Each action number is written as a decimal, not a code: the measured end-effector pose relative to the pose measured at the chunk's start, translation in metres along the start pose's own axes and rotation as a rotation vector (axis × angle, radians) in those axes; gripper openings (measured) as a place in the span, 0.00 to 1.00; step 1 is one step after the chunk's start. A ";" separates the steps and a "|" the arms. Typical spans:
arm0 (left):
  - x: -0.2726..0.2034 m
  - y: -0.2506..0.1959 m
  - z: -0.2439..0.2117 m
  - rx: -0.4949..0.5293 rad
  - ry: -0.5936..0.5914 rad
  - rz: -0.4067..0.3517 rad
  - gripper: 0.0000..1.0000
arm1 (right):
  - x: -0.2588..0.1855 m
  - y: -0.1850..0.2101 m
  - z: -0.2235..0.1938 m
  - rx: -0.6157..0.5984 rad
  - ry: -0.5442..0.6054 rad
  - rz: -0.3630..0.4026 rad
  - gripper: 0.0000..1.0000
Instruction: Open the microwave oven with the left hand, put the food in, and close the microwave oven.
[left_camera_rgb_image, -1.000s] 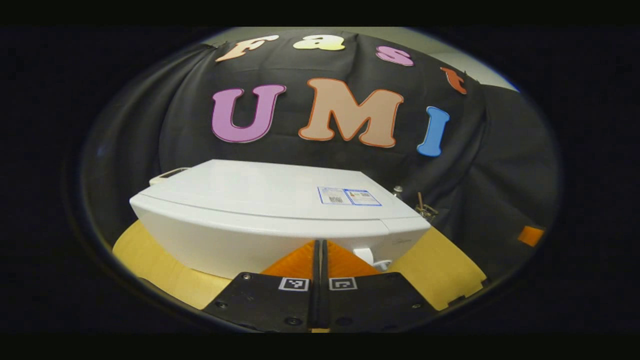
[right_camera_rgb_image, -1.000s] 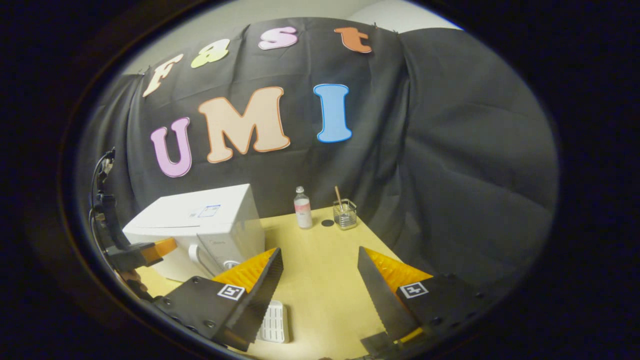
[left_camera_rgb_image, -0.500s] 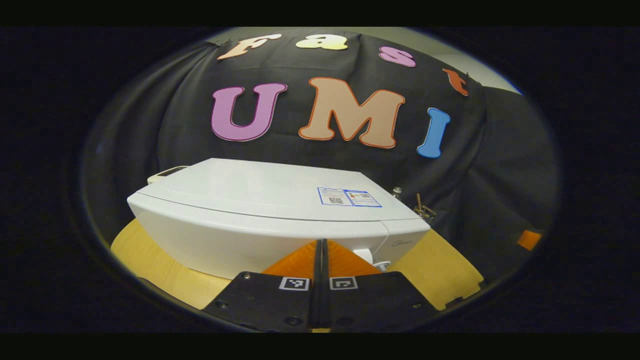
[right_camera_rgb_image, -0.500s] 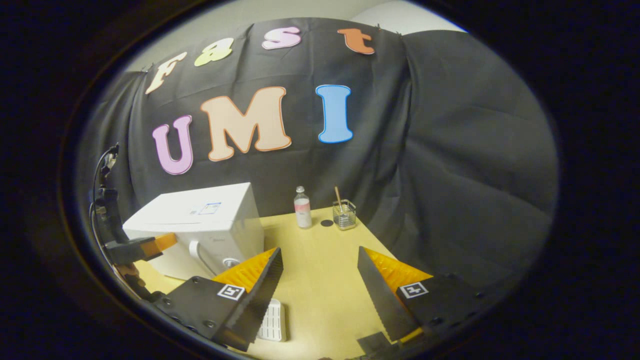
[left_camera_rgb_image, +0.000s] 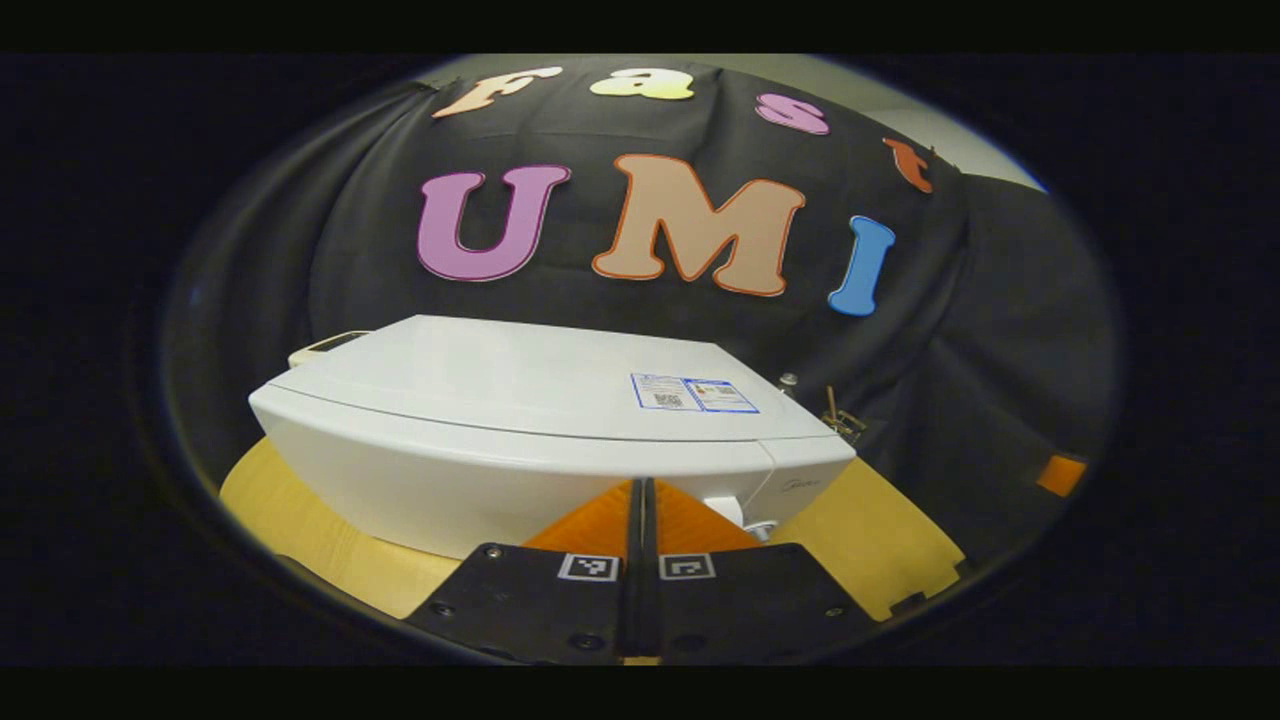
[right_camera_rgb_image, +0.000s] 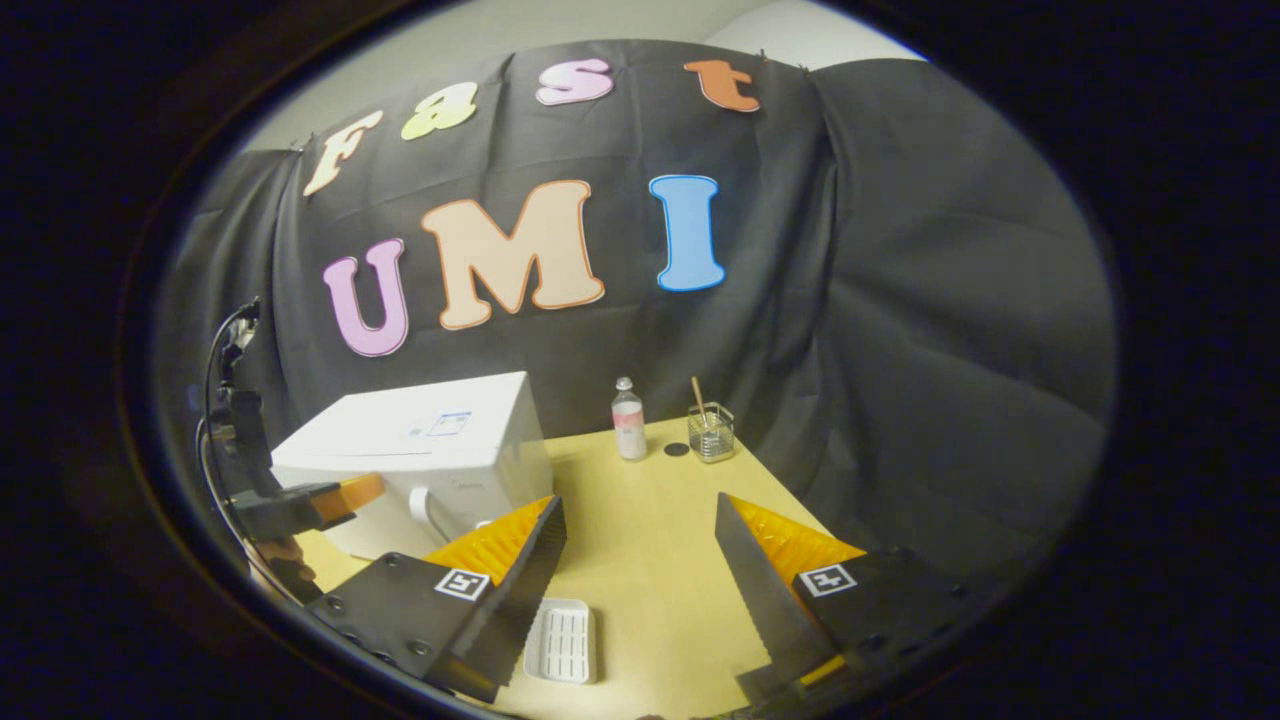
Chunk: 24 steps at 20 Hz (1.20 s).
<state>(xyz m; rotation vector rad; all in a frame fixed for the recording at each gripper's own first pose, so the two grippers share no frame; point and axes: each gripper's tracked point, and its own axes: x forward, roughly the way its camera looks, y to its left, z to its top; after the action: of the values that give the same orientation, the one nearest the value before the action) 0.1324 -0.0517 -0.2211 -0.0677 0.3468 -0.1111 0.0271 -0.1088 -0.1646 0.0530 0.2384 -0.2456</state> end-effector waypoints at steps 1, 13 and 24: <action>0.000 0.001 0.001 0.002 0.000 0.001 0.01 | -0.001 0.003 0.000 0.000 -0.003 0.007 0.92; -0.033 0.013 0.034 0.039 -0.037 0.029 0.00 | -0.010 0.020 0.013 -0.033 -0.025 0.056 0.92; -0.121 0.023 0.098 0.117 -0.264 0.070 0.84 | -0.020 0.040 0.035 -0.074 -0.060 0.113 0.92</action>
<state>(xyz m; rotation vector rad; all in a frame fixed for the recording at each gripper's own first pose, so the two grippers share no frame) 0.0550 -0.0101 -0.0907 0.0455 0.0788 -0.0521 0.0263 -0.0681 -0.1249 -0.0139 0.1844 -0.1258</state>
